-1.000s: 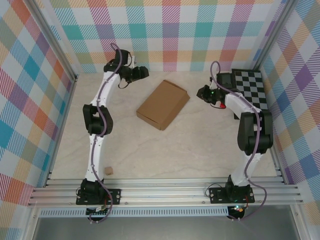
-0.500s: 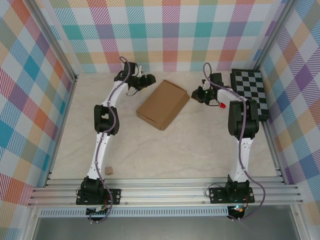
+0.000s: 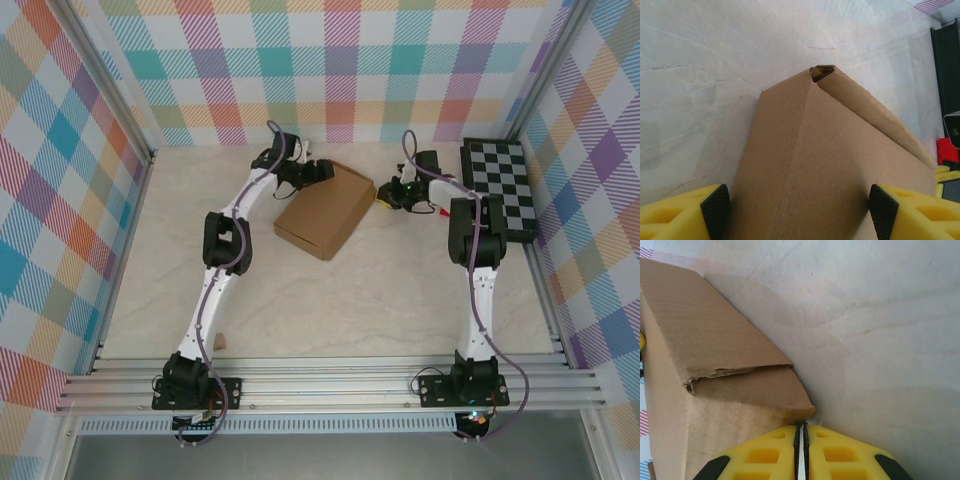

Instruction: Fold the paper box

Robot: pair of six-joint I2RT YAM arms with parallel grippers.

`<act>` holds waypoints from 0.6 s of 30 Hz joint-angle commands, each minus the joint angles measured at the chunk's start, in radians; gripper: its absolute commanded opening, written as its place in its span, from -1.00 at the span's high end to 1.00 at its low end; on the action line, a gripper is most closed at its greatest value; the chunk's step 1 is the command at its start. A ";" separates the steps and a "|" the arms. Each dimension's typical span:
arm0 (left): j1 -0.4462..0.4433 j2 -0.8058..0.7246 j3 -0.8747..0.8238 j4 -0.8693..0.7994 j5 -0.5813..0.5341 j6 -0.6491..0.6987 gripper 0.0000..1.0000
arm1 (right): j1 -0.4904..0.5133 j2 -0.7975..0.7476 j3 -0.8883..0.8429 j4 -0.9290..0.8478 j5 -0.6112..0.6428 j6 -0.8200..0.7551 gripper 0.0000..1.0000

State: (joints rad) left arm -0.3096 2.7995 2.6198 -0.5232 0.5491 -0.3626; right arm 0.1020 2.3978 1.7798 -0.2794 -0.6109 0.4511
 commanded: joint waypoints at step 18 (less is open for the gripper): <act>-0.147 0.040 0.017 -0.029 0.170 -0.034 -0.42 | 0.178 0.046 0.047 0.203 -0.225 0.182 0.72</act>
State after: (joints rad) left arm -0.3313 2.8002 2.6282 -0.5205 0.5224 -0.3527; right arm 0.1272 2.4481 1.8359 -0.2386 -0.6575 0.5579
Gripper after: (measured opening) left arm 0.712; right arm 0.139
